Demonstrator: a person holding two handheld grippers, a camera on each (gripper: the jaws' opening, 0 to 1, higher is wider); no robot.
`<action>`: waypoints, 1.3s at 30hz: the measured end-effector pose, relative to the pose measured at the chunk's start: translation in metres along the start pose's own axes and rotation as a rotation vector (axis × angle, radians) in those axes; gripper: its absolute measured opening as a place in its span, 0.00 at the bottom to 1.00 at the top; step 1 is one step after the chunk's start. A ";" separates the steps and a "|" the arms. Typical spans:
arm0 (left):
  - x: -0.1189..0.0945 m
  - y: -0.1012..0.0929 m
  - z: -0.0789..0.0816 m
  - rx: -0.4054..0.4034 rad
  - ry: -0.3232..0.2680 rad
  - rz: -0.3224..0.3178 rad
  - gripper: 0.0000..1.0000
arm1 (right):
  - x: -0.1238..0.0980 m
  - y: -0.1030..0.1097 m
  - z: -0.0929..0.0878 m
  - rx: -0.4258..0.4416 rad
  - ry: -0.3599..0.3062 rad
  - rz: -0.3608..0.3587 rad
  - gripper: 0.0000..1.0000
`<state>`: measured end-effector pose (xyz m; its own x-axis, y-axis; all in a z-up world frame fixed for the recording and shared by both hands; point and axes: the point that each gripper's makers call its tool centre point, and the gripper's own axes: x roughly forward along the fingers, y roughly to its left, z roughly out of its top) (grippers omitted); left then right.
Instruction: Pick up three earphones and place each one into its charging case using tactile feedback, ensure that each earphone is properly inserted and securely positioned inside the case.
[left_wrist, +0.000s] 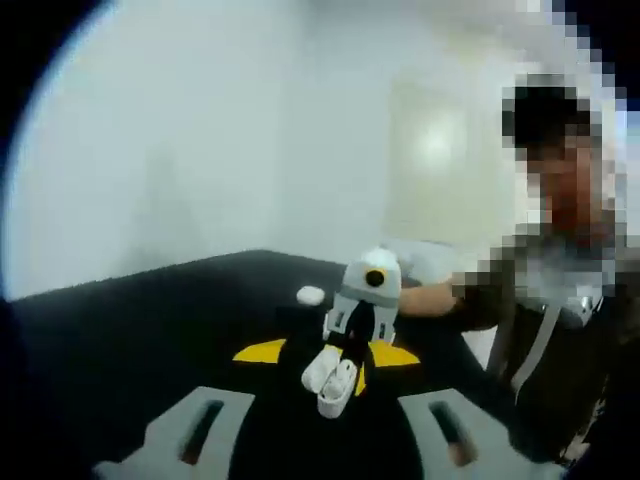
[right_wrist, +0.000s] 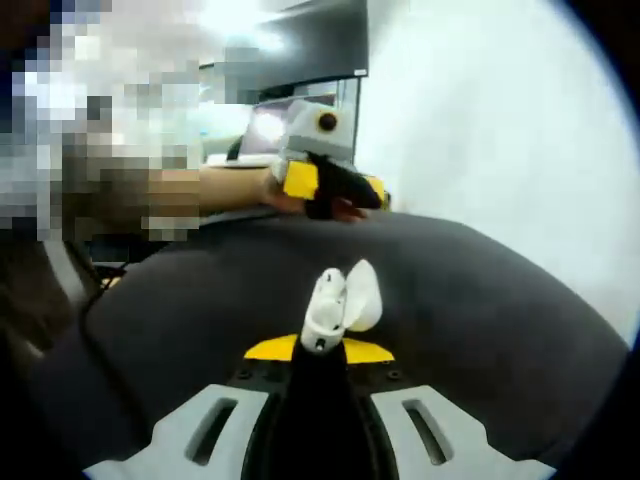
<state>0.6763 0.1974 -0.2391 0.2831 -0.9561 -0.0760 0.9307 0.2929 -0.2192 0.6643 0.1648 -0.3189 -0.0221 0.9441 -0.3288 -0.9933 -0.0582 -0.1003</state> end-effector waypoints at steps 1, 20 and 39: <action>0.003 -0.002 -0.002 -0.002 0.001 -0.016 0.19 | 0.000 0.000 0.000 0.000 0.000 0.000 0.17; 0.020 -0.015 -0.046 0.108 0.090 -0.051 0.48 | 0.000 0.002 0.000 0.014 -0.005 0.010 0.17; 0.024 -0.018 -0.058 0.124 0.159 -0.067 0.41 | -0.005 0.006 0.000 -0.043 -0.016 0.078 0.17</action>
<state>0.6527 0.1697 -0.2938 0.1883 -0.9572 -0.2199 0.9704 0.2159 -0.1087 0.6583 0.1603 -0.3176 -0.1010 0.9412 -0.3225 -0.9827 -0.1449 -0.1152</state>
